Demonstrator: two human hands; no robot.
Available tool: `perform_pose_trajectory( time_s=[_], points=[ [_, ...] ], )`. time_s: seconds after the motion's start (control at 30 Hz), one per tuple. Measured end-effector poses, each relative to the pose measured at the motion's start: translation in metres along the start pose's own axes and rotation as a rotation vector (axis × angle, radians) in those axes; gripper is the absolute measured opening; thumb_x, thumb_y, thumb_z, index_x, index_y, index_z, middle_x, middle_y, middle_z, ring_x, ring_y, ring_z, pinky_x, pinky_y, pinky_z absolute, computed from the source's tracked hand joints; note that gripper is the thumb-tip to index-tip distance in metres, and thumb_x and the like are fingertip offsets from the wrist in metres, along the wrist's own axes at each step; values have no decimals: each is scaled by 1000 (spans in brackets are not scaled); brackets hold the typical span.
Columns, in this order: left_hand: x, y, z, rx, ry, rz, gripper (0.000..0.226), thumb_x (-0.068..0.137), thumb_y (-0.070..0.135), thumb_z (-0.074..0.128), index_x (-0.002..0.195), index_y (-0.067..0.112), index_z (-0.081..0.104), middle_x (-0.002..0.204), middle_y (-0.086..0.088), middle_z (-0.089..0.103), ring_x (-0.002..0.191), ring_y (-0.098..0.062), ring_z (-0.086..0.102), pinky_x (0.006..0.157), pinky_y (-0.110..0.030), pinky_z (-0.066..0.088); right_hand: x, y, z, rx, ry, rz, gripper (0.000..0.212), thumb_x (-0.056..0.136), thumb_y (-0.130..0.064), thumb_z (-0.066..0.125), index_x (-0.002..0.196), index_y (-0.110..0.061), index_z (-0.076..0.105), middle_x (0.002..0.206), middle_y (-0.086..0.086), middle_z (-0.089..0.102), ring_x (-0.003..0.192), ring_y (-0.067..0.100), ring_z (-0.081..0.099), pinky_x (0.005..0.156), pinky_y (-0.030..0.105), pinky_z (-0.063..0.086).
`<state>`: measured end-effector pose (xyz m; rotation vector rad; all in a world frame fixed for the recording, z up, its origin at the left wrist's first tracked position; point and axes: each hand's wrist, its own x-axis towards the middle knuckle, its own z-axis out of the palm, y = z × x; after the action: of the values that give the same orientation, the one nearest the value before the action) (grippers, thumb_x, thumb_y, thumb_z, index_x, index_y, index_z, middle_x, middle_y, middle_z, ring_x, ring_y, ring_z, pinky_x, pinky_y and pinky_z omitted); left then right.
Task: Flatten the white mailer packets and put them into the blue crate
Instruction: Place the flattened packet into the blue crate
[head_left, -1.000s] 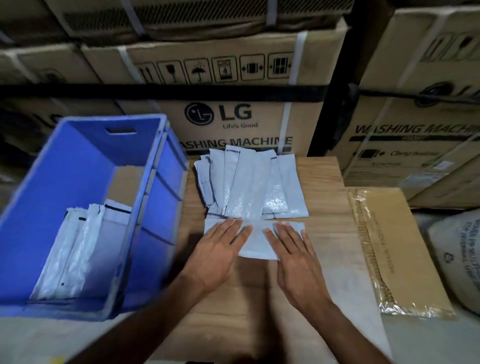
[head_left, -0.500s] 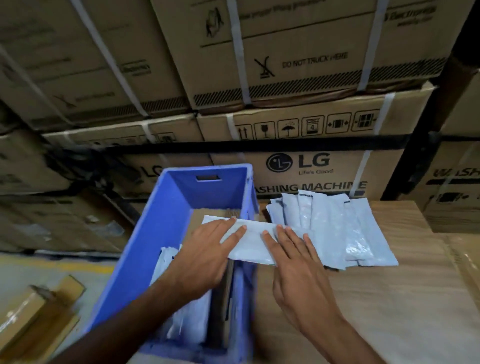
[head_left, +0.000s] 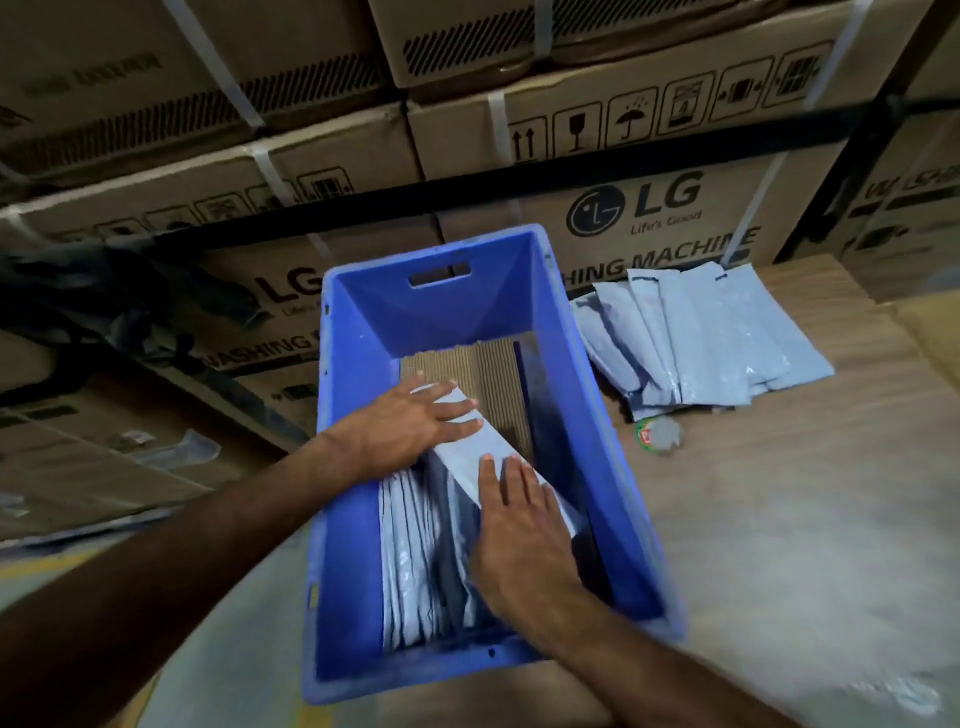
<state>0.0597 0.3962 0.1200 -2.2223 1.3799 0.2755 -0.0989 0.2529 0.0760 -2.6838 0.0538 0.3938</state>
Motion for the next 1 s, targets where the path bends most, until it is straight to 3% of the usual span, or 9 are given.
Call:
perform_pose_trajectory(
  time_s=[0.03,0.1,0.23,0.37,0.47,0.6,0.67,0.83,1.0],
  points=[
    [10,1,5,-1,-87,33,68,103,5,45,161,32,21,169,3,16,156,-32,14,122,-53,17,4,1,6,8,-75,35,87,95,-34,54,162,-9,4,168,22,8,156,33,12,125,47,14],
    [29,2,11,-21,-134,83,69,105,5,38,162,34,13,171,6,7,157,-28,5,124,-49,12,12,3,13,8,-160,129,86,101,-35,48,162,-11,-8,168,20,-3,156,32,3,125,45,10],
    [58,8,28,-46,-154,178,63,106,5,31,161,33,18,170,6,9,157,-27,8,124,-48,16,31,4,31,58,-268,323,75,104,-29,38,162,-11,-7,168,20,3,154,35,13,121,46,21],
    [76,16,54,-52,-194,282,54,108,11,31,156,37,32,168,6,21,155,-25,20,119,-40,24,44,-2,48,251,-499,444,85,100,-21,49,161,-15,-10,165,22,14,149,40,25,119,51,29],
    [79,12,71,-110,-204,323,62,101,8,36,153,40,38,165,9,29,152,-21,25,117,-38,25,42,-5,56,410,-544,440,91,97,-19,57,160,-7,-8,158,32,22,143,49,31,116,55,32],
    [72,8,68,-157,-322,364,63,101,15,39,158,38,26,169,7,18,156,-21,15,123,-43,17,44,-9,52,407,-683,520,81,108,-25,43,157,-2,-18,164,32,-7,152,48,12,121,55,20],
    [71,10,62,-189,-382,387,60,104,19,34,160,36,21,170,6,13,157,-19,10,124,-41,11,45,-10,50,403,-701,522,71,111,-19,36,158,-1,-13,165,26,-15,152,48,5,121,55,16],
    [75,15,58,-238,-470,385,57,107,40,26,162,33,15,171,4,6,157,-17,3,127,-44,3,47,-21,64,329,-695,570,91,106,-19,49,155,-10,-27,166,25,-11,154,42,5,123,53,9],
    [64,19,57,-270,-460,327,80,88,53,4,163,26,7,171,-4,-4,157,-18,-5,126,-40,-5,48,-27,69,333,-711,595,92,107,-30,46,153,-12,-31,166,23,-15,154,42,1,123,56,8]
  ],
)
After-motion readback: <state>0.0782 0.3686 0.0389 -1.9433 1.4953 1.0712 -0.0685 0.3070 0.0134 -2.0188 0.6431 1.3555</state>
